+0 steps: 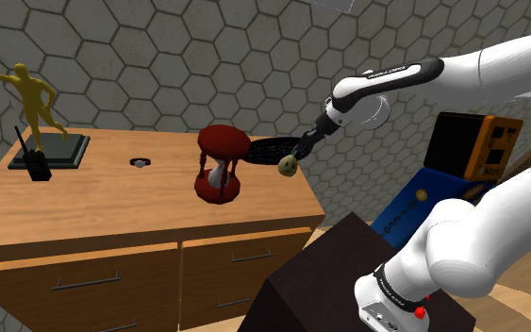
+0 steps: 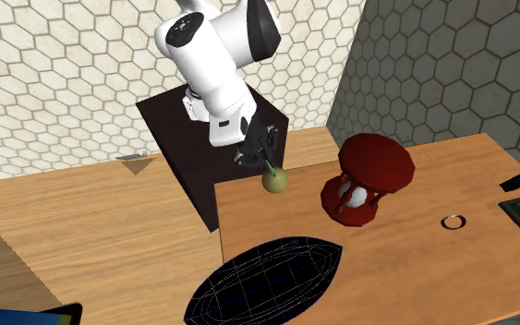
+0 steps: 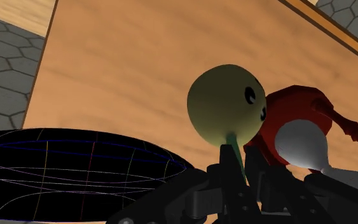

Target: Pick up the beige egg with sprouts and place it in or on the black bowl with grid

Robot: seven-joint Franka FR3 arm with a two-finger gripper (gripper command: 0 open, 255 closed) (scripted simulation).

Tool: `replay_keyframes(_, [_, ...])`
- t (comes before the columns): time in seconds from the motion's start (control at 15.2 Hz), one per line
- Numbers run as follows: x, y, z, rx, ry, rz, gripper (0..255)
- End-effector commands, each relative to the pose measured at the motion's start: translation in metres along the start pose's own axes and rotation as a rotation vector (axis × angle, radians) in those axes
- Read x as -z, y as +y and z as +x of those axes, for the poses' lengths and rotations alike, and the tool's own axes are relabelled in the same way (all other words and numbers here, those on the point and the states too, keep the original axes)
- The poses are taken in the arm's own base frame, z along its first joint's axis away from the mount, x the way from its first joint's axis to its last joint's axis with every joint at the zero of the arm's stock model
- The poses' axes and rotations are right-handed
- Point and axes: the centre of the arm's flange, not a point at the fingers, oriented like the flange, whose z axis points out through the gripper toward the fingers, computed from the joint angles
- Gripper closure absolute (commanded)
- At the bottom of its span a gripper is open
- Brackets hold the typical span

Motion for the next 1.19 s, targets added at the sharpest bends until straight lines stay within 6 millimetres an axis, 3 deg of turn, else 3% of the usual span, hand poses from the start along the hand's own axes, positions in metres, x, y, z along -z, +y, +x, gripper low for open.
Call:
replay_keyframes(0.0, [0.010,-0.003,0.003,0.000,0.000,0.000,255])
replay_keyframes(0.4, [0.035,-0.010,0.011,0.000,0.000,0.000,255])
replay_keyframes(1.12, [0.054,0.076,0.126,0.000,0.000,0.000,255])
